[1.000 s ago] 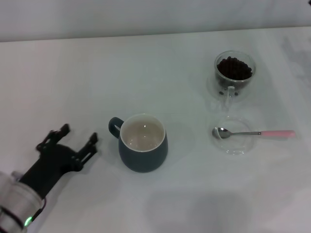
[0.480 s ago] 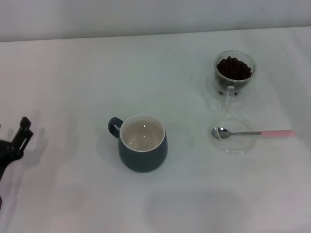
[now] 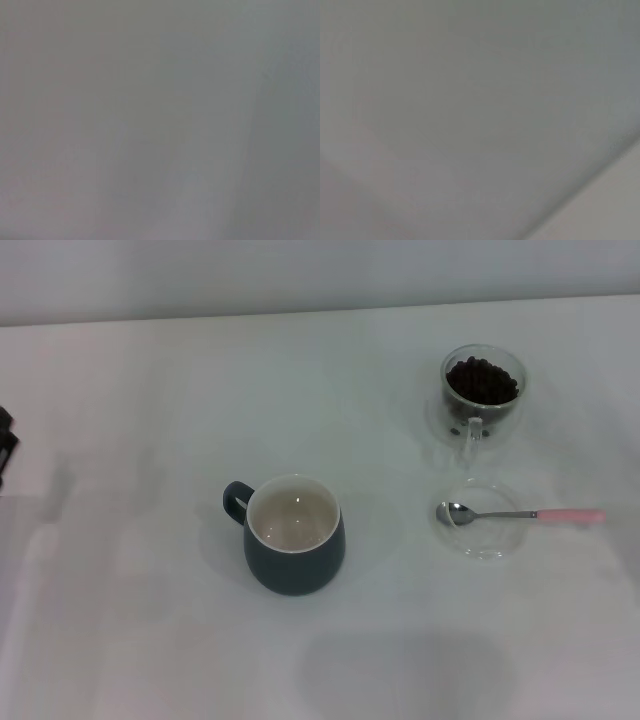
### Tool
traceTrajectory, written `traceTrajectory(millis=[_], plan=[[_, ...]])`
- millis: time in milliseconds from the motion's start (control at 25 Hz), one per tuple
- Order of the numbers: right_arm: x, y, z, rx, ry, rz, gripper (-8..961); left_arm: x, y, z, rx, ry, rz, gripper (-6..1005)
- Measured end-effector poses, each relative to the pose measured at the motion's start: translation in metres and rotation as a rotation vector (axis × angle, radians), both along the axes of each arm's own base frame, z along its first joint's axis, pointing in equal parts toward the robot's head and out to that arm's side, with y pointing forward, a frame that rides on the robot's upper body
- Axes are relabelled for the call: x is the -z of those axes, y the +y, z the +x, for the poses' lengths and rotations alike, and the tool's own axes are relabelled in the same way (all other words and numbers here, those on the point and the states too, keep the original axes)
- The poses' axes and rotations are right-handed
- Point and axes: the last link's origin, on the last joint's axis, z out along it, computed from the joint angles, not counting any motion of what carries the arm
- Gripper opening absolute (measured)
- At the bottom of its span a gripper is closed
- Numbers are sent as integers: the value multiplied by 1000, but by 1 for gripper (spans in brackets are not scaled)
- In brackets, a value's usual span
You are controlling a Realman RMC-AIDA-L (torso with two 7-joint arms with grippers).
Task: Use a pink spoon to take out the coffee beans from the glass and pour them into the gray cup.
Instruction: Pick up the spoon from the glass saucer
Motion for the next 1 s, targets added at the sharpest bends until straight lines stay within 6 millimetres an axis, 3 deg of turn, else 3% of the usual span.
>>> traceTrajectory(millis=[160,360,1000], plan=[[28,-19,1,31,-1,-83,753,-13,4,-6,-59,-107,86,807],[55,-33,-3,61,54,-134,753,-16,5,-12,-96,-92,106,805],[73,-16,-28,-68,69,-223,750,-9,10,-9,-87,-45,59,803]])
